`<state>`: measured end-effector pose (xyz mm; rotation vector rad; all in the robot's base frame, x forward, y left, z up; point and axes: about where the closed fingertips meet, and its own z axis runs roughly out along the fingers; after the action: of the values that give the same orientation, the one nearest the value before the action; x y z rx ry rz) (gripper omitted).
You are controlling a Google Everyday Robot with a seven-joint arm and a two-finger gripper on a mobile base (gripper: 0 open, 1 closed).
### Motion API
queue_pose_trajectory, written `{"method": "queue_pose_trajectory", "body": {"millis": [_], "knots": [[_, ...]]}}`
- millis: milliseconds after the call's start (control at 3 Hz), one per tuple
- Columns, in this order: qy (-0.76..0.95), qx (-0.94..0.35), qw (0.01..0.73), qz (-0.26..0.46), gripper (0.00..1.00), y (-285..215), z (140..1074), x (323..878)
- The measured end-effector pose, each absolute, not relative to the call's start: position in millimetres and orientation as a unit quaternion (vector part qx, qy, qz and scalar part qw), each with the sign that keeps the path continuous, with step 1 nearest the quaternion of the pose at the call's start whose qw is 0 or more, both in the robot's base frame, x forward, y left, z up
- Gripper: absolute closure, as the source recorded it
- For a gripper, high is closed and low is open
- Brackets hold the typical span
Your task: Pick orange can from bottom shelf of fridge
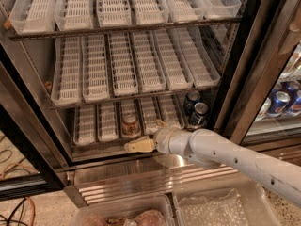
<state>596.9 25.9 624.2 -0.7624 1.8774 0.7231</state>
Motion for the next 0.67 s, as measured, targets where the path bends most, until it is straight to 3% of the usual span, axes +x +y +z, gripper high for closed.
{"method": "queue_pose_trajectory", "body": {"millis": [667], "knots": [[0.744, -0.323, 0.497, 0.308, 0.0, 52, 625, 612]]}}
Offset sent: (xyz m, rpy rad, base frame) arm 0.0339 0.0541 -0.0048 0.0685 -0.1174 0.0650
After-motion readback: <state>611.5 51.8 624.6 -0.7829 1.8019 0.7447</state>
